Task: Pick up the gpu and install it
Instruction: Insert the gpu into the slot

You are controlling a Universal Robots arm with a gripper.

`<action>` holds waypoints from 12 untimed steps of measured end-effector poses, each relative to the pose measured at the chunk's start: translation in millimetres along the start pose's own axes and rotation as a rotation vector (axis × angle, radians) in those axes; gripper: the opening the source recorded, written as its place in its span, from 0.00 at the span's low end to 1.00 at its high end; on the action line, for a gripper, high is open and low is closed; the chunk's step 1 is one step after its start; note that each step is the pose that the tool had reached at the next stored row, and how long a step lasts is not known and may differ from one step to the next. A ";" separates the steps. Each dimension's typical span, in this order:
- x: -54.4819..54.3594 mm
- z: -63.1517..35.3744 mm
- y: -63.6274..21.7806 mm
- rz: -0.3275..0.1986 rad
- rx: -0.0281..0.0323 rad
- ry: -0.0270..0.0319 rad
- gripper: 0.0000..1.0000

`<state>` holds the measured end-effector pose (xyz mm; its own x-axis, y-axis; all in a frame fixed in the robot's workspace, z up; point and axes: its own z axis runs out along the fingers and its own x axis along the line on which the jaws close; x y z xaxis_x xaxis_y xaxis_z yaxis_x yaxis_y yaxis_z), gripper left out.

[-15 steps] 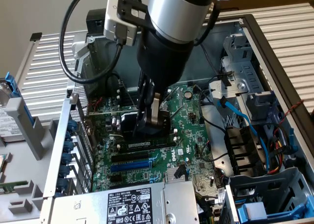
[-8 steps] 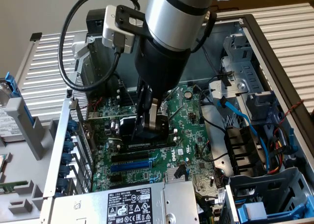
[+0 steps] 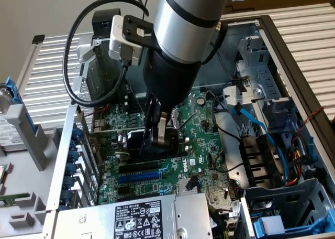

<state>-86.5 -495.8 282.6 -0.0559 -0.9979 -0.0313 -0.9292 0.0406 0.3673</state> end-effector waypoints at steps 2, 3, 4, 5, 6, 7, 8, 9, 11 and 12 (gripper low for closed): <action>-0.2 3.5 -0.8 0.000 0.0004 -0.0001 0.29; -0.3 5.4 -1.1 0.000 0.0008 0.0000 0.29; -0.3 7.3 -1.1 0.000 0.0012 -0.0001 0.29; -0.4 9.3 -0.8 0.000 0.0018 -0.0001 0.29; -0.4 11.3 -0.2 0.000 0.0026 -0.0003 0.29; -0.4 13.3 0.5 0.000 0.0038 -0.0003 0.29; -0.2 15.2 1.3 0.000 0.0054 -0.0003 0.29; -0.2 16.9 1.9 0.000 0.0074 -0.0004 0.29; -0.1 20.0 2.7 0.000 0.0122 -0.0006 0.29; 0.0 21.2 2.6 0.000 0.0149 -0.0008 0.29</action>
<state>-96.6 -494.6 263.9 -0.0559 -0.9979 -0.0321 -0.9345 0.0410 0.3535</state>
